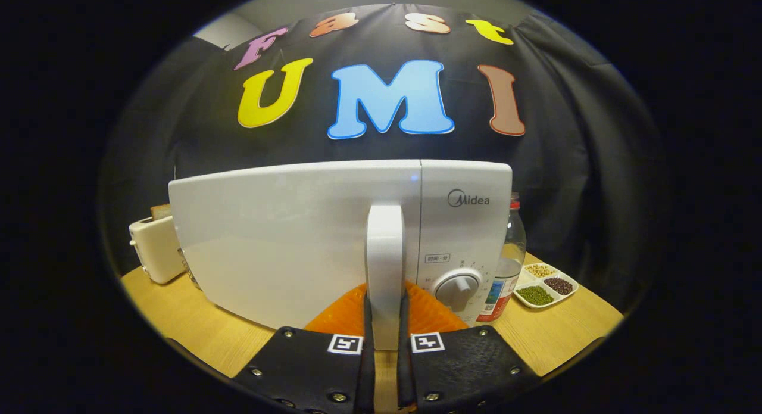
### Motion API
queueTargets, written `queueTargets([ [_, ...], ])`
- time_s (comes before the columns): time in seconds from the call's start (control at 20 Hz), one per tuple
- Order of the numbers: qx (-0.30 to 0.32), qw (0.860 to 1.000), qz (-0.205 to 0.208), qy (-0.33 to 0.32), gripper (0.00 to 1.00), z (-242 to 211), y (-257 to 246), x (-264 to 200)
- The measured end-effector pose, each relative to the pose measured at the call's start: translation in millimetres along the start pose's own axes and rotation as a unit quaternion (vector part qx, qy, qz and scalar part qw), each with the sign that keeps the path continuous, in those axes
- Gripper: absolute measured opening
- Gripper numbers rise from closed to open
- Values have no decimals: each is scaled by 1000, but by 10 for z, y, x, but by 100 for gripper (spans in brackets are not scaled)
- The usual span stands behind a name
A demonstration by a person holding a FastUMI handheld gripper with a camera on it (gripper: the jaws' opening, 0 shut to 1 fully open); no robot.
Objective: Open the microwave, put the food inside, and close the microwave door.
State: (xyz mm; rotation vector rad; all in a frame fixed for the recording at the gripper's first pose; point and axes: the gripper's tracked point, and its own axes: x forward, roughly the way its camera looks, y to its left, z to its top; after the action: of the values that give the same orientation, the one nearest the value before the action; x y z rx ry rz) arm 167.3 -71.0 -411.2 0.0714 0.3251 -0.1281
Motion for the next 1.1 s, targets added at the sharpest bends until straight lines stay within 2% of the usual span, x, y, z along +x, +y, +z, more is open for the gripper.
queueTargets([
  [0.55,7,1000,-14,8,15,-23,14,-112],
  [0.6,1,1000,-18,7,10,-23,0,-105],
  [0.85,-1,1000,-10,15,10,-48,13,-158],
  [0.95,-25,999,-15,17,10,-103,65,-330],
  [1.1,-23,999,19,32,10,-148,261,-823],
])
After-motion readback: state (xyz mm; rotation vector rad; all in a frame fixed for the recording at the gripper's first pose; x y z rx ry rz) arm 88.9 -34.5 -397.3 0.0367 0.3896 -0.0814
